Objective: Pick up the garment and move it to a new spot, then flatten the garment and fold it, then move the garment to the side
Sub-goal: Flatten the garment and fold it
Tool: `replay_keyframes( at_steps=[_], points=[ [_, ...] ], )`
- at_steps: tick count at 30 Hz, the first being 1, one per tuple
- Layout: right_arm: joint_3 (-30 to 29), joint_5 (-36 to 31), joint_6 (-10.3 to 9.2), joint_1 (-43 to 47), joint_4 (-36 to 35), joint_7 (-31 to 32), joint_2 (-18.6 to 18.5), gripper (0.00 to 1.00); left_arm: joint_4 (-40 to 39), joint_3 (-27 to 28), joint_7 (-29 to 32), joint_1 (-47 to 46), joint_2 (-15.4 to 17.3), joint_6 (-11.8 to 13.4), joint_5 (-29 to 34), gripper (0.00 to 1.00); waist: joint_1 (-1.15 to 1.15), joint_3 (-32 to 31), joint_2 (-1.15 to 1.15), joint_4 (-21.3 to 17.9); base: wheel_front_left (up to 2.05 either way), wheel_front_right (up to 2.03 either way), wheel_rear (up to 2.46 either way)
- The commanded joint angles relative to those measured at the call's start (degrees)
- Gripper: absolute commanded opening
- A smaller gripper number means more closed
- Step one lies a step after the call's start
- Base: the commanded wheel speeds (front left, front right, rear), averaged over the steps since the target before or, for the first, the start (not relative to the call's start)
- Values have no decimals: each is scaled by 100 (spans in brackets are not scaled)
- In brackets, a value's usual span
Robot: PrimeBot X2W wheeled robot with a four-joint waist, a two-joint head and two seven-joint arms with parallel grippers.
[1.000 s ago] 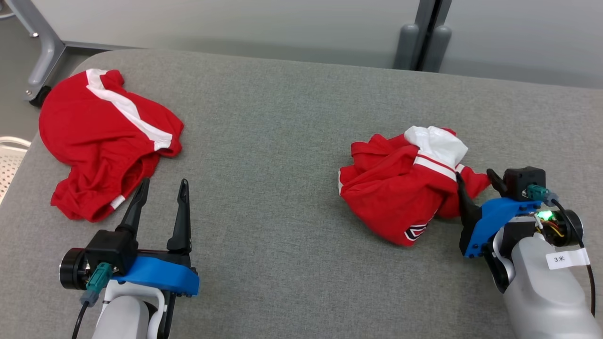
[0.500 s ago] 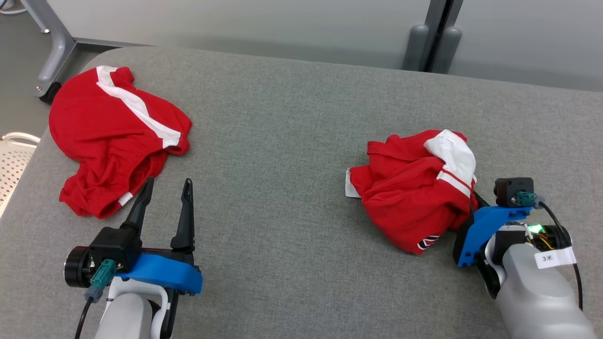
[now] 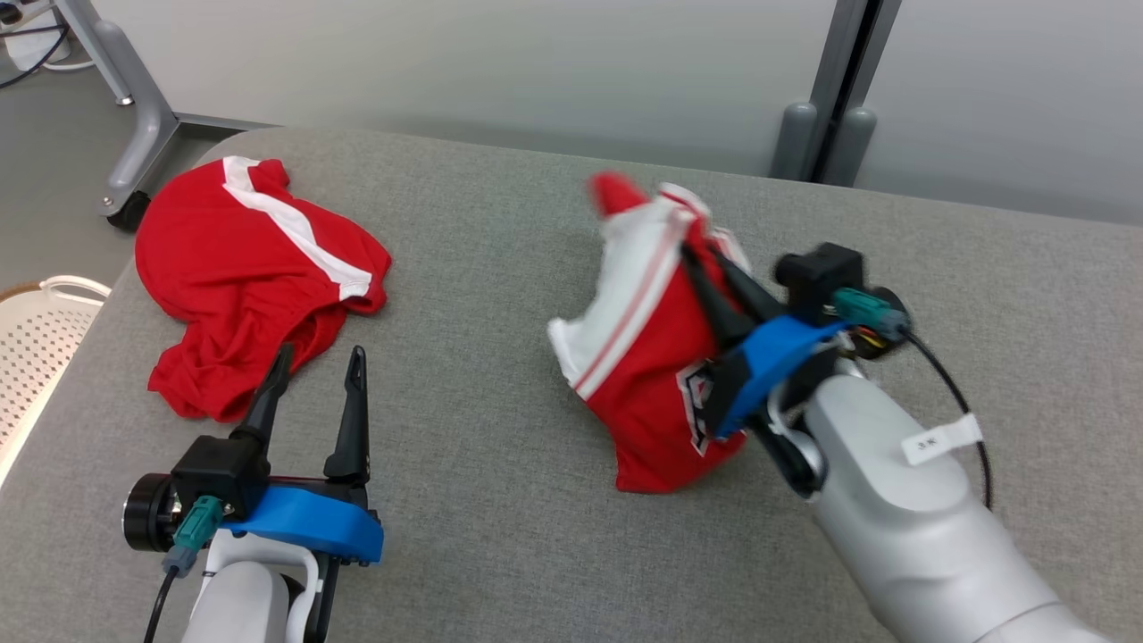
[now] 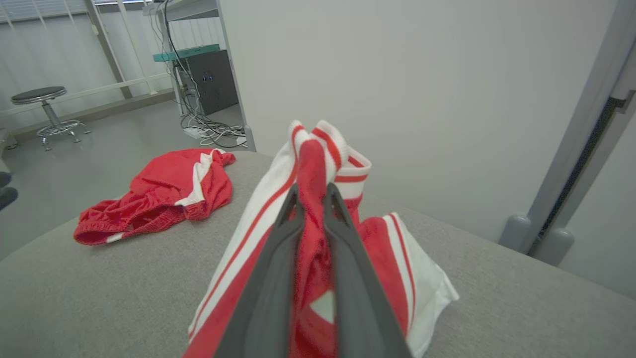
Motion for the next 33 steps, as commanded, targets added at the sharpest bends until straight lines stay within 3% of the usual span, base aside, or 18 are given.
replay_keyframes(
  at_steps=[1, 5, 10, 17, 23, 33],
  points=[
    [372, 254, 3, -151, -327, -30, -6, 0, -16, 35, -15, 38, 30, -40, 15, 100, 1, -13, 0, 11, 0, 0, 0],
    [1255, 892, 3, -404, -1254, -47, -10, 0, -40, 68, -15, 51, 49, -42, -8, 100, 1, -37, 0, 55, 0, 0, 0],
    [1527, 1279, 3, -508, -2274, -48, -9, 0, -66, 116, -15, 75, 84, -43, -19, 100, 1, -58, 0, 40, 0, 0, 0],
    [1678, 931, 2, 291, -2289, -47, -9, 0, -110, 209, -15, 212, 35, -41, 26, 100, 1, -129, 0, -198, 0, 0, 0],
    [1009, 454, 3, 1225, -2123, -47, -53, 0, -150, 241, -15, 299, 8, -42, 26, 100, 1, -133, 0, -460, 0, 0, 0],
    [-826, -114, 2, 2977, -2911, -48, -501, 0, -212, 298, -15, 408, -20, -43, 60, 100, 1, -173, 0, -876, 0, 0, 0]
  ],
)
